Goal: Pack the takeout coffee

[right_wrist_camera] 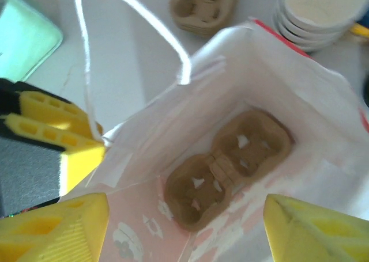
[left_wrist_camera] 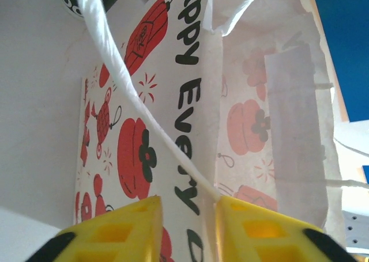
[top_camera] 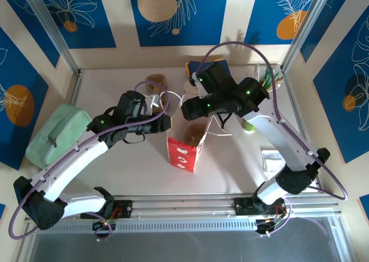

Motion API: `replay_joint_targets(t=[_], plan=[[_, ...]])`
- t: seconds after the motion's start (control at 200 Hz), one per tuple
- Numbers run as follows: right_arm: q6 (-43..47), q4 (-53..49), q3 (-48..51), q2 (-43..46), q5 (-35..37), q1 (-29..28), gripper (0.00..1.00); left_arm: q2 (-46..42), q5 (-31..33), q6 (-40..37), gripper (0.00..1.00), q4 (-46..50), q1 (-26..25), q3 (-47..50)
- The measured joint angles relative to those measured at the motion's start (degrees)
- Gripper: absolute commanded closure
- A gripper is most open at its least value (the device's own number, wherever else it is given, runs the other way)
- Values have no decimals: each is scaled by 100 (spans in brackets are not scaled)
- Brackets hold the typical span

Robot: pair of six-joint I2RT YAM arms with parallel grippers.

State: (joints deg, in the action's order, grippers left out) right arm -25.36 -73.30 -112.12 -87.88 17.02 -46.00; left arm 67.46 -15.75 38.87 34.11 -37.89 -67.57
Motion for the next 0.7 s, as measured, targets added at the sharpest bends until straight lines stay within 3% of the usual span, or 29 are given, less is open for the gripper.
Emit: replay_joint_targets(t=[0.12,0.29,0.7], plan=[[-723,-614,-240,-7,520,-17,28,-94,92,-46,47,144,0,-59],[-1539,-1084,-127,-17,855,114,29,-380,382,-234,39,352,0,-232],[-2100,-680,404,-101,-26,1032,42,-785,966,-494,33,616,0,-313]])
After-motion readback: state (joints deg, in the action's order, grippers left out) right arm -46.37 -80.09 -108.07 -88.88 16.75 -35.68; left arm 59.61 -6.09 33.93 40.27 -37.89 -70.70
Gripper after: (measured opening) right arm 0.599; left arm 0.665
